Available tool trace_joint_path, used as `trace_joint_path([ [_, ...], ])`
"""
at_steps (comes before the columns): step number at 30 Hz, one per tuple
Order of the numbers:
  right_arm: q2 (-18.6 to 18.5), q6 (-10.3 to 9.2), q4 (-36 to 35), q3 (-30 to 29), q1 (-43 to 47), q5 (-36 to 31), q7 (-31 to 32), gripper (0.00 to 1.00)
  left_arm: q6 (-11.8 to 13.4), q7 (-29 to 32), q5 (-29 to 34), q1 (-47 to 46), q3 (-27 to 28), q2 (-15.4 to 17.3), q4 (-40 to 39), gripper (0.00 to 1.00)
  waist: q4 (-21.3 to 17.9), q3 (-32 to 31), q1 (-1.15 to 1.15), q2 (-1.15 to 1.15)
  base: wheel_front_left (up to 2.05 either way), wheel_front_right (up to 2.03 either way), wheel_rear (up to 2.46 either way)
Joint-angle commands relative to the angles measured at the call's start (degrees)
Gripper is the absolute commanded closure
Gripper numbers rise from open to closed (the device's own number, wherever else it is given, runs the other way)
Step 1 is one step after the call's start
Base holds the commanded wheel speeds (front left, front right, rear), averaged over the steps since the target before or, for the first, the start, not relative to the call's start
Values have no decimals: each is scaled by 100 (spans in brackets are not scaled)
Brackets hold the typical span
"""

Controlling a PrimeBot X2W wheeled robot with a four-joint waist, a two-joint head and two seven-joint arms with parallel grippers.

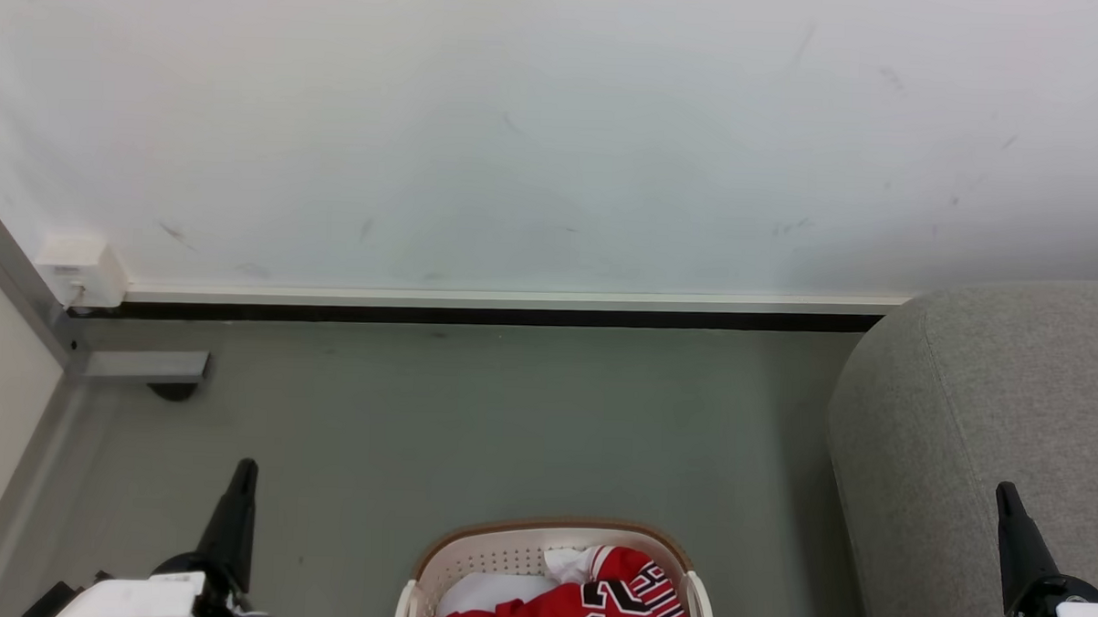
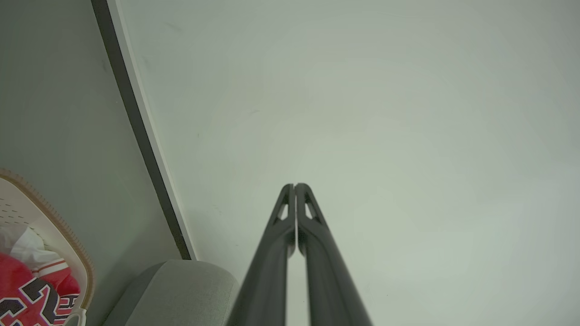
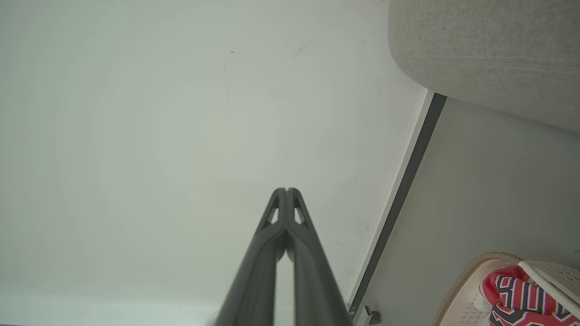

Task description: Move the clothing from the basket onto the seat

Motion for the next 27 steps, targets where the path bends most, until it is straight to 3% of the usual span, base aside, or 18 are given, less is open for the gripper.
trace_joint_path([
  [1, 0, -13, -31, -17, -70, 7, 12, 100, -26, 19, -82, -46, 8, 42, -21, 100, 0, 0, 0, 0, 0, 0, 0],
  [27, 0, -13, -31, -17, -70, 7, 12, 100, -26, 19, -82, -46, 8, 43, -22, 100, 0, 0, 0, 0, 0, 0, 0],
])
